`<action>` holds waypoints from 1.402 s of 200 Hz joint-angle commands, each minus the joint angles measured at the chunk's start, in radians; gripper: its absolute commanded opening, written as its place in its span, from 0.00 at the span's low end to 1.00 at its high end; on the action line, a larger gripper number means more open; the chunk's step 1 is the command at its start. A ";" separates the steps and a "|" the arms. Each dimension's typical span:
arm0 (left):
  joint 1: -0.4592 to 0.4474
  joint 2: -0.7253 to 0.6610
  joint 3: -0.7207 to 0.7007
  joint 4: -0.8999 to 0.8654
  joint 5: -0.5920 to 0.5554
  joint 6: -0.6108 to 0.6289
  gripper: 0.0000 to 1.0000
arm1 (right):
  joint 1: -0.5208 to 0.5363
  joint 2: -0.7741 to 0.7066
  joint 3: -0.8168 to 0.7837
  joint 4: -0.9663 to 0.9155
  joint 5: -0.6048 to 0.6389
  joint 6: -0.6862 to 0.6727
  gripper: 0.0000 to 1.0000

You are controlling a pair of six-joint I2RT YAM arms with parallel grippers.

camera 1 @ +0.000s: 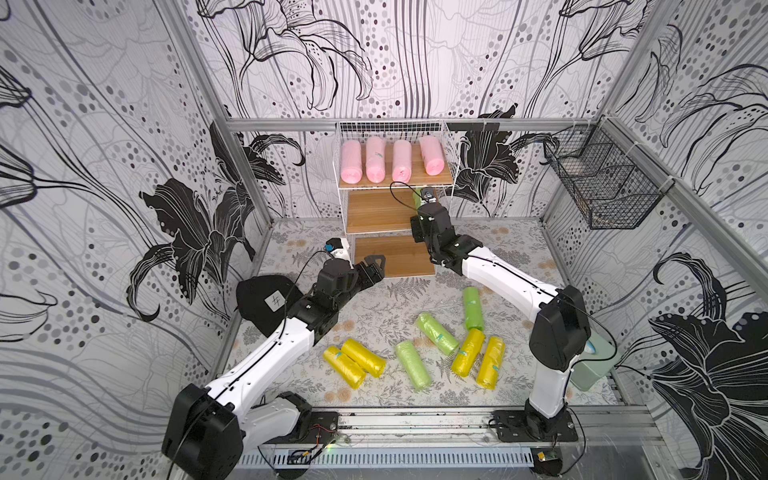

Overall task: Sort the rolls of trash bags by color and place them on the shelf
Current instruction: Place the roll of trash bags on the shelf.

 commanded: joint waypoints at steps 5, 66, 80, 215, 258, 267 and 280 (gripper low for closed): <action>0.003 -0.009 0.012 0.003 0.010 0.023 0.86 | -0.014 -0.051 -0.022 0.035 0.012 0.017 0.69; 0.003 -0.022 0.002 -0.005 -0.003 0.026 0.86 | -0.013 -0.131 -0.111 0.069 -0.063 0.068 0.80; 0.005 -0.023 0.002 -0.007 -0.006 0.027 0.86 | -0.014 -0.147 -0.130 0.078 -0.086 0.078 0.82; 0.044 -0.025 0.028 -0.060 -0.017 0.068 0.88 | -0.014 -0.306 -0.292 0.130 -0.279 0.166 0.89; 0.092 -0.018 0.063 -0.119 -0.012 0.107 0.87 | -0.015 -0.344 -0.341 0.154 -0.373 0.166 0.89; 0.103 -0.017 0.074 -0.139 -0.014 0.117 0.87 | -0.015 -0.343 -0.341 0.159 -0.395 0.158 0.89; 0.121 -0.018 0.085 -0.164 -0.016 0.133 0.87 | -0.020 -0.331 -0.340 0.180 -0.434 0.156 0.88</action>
